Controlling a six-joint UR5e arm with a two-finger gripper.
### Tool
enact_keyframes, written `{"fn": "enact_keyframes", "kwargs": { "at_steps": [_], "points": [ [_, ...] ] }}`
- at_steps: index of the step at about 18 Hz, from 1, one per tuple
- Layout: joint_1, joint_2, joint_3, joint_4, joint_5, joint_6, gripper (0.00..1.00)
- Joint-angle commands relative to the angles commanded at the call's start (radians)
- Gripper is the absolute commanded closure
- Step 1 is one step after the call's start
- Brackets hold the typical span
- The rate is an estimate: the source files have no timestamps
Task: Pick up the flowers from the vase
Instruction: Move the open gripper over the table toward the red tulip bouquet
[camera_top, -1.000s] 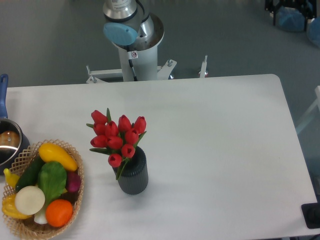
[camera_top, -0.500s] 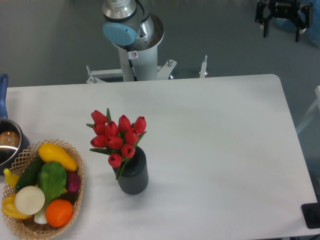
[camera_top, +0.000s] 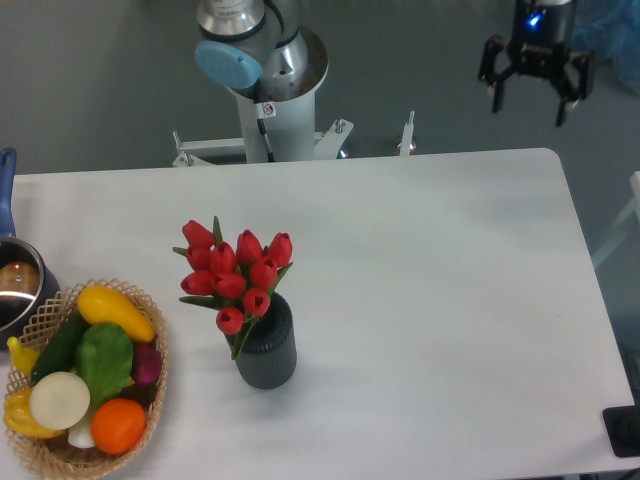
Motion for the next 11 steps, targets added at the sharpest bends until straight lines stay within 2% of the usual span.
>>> {"fn": "enact_keyframes", "kwargs": {
  "at_steps": [4,11],
  "points": [
    [-0.084,-0.025,0.002,0.003,-0.019,-0.055,0.0],
    [-0.112,-0.008,-0.043,0.002,-0.016,-0.039,0.0]
  ]
}}
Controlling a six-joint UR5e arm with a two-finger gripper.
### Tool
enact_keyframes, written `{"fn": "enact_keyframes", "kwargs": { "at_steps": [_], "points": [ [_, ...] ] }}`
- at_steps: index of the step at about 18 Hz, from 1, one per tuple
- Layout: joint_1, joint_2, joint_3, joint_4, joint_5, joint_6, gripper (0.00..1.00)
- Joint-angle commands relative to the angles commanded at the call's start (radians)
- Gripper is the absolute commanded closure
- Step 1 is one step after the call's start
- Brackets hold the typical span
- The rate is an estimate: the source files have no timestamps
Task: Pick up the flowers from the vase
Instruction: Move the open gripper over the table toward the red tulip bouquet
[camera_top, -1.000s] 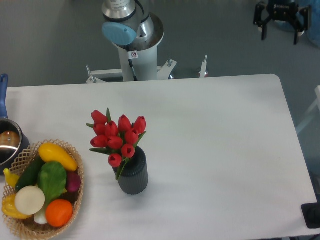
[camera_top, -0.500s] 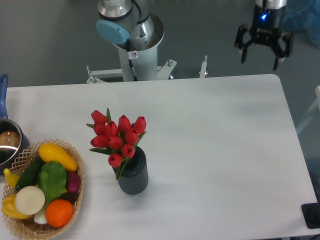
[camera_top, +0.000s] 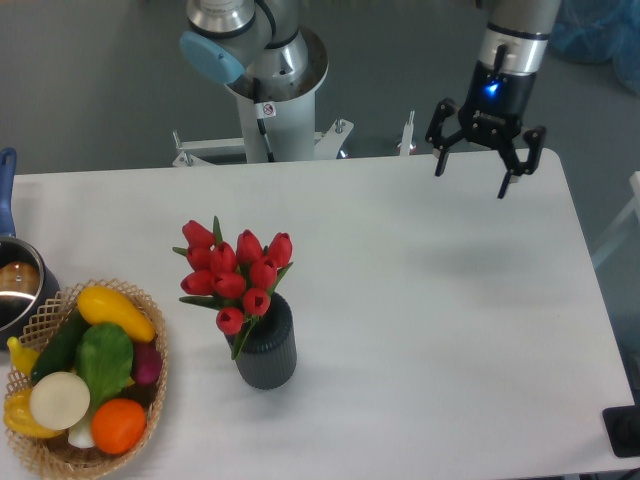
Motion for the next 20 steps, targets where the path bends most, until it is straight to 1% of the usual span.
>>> {"fn": "enact_keyframes", "kwargs": {
  "at_steps": [5,7,10,12,16,20],
  "points": [
    [-0.064,-0.006,0.0,0.002,-0.014,-0.011,0.0],
    [-0.087,-0.009,-0.008,0.005,-0.064,-0.014,0.0],
    [-0.1,-0.02,-0.021,0.008,-0.138,-0.005,0.0],
    [-0.138,-0.023,-0.026,0.008,-0.144,-0.003,0.0],
    [-0.181,-0.029,-0.028,0.008,-0.169,-0.014,0.0],
    [-0.218,-0.054,-0.032,0.011,-0.207,-0.008,0.0]
  ]
}}
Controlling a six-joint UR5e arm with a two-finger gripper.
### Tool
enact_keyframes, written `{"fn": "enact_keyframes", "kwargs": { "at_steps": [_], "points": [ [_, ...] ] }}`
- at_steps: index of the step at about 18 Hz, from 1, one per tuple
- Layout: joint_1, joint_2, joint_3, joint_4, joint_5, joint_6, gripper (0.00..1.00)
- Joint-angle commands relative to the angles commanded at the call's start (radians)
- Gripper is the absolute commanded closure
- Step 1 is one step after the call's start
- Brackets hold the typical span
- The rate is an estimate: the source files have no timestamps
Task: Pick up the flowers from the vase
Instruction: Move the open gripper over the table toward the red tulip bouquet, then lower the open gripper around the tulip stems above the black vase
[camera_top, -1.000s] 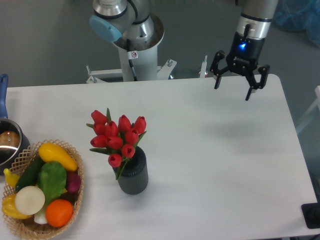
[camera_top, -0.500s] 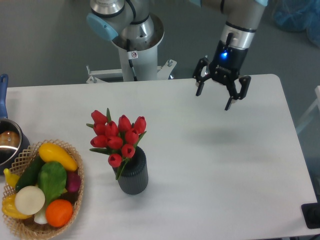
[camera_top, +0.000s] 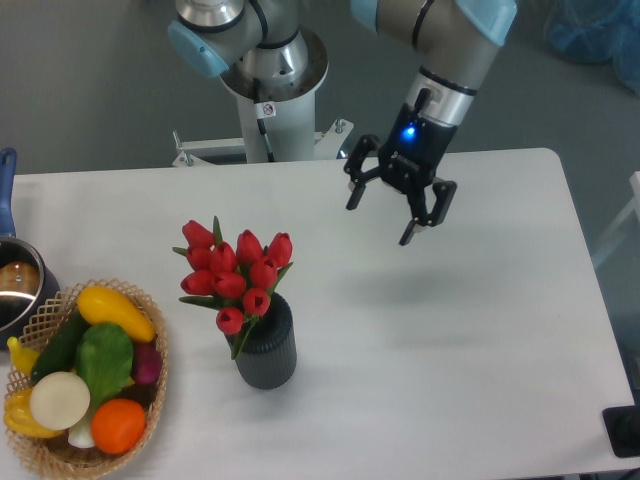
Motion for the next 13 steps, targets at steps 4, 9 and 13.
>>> {"fn": "enact_keyframes", "kwargs": {
  "at_steps": [4,9,13],
  "points": [
    [-0.041,-0.041,0.005,0.035,-0.048,-0.003,0.0],
    [-0.09,-0.074,0.017,0.07,-0.101,-0.008,0.0],
    [-0.114,-0.103,0.021,0.103,-0.161,-0.046,0.0]
  ]
}}
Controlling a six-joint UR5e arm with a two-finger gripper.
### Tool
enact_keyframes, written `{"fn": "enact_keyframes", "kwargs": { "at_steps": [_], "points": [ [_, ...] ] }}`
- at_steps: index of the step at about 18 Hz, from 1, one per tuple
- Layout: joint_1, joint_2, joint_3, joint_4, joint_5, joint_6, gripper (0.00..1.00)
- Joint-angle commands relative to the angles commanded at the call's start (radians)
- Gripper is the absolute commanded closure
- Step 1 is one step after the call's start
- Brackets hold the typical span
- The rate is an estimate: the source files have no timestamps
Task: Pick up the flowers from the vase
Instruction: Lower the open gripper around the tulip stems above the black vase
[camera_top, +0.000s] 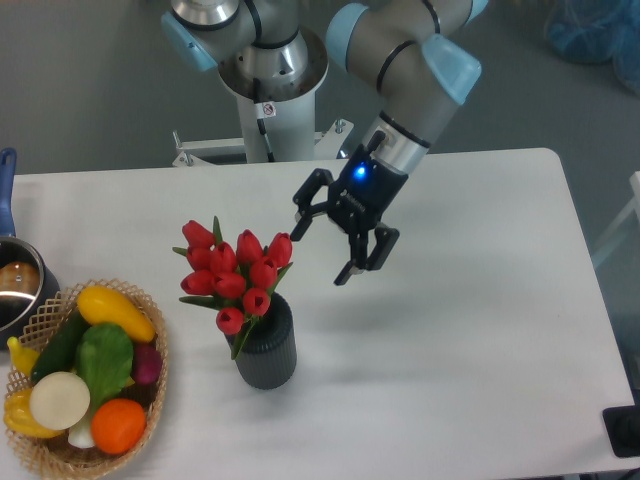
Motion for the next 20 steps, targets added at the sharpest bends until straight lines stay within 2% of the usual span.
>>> {"fn": "enact_keyframes", "kwargs": {
  "at_steps": [8,13,20],
  "points": [
    [-0.018,-0.017,0.011,0.003,-0.04,-0.064,0.0],
    [-0.051,-0.061,0.018,0.087,-0.071,-0.077,0.0],
    [-0.083,-0.08,0.026,0.094,-0.071,-0.077,0.0]
  ]
}}
